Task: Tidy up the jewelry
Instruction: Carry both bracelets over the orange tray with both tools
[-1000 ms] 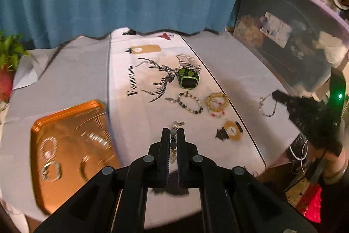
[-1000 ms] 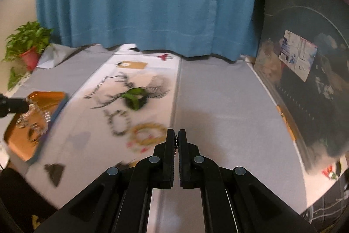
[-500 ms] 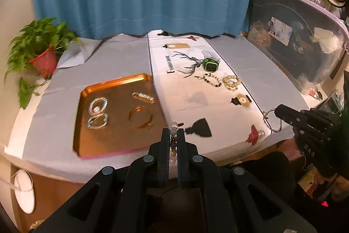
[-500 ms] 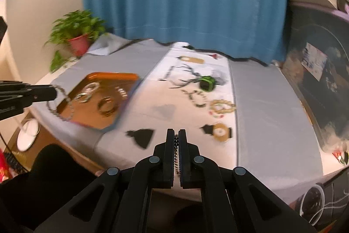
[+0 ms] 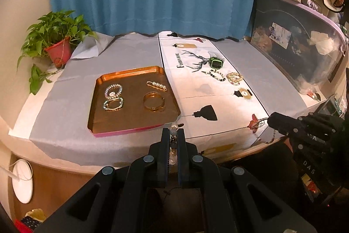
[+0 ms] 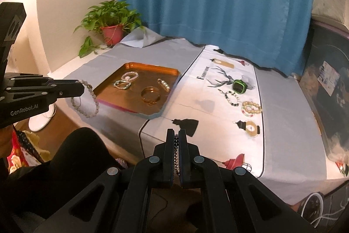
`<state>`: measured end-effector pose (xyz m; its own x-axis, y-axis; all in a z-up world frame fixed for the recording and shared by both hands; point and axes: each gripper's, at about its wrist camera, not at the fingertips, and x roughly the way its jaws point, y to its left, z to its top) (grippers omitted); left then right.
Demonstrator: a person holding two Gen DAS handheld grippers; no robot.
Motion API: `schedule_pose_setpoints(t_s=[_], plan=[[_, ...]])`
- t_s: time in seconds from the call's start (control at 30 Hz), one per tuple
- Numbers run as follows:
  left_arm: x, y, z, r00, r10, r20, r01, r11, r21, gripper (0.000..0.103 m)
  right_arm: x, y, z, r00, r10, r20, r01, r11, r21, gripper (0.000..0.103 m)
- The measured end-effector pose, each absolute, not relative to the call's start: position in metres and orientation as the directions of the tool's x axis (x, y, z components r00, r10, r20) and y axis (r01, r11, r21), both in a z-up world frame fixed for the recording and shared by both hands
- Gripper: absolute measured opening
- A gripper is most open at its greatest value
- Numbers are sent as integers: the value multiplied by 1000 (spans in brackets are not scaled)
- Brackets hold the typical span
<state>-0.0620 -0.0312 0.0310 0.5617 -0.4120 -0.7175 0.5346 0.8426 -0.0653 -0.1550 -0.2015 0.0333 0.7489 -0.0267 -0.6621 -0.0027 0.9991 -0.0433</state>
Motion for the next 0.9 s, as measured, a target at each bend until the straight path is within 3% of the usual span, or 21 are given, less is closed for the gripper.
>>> schedule_pose_setpoints(t_s=[0.43, 0.9], plan=[[-39, -24, 17, 542, -411, -733, 516, 851, -95, 4, -131, -189, 20, 709, -10, -705, -43, 997, -58, 3], [68, 7, 4, 586, -351, -730, 406, 907, -110, 4, -23, -172, 1, 707, 62, -704, -107, 994, -20, 3]])
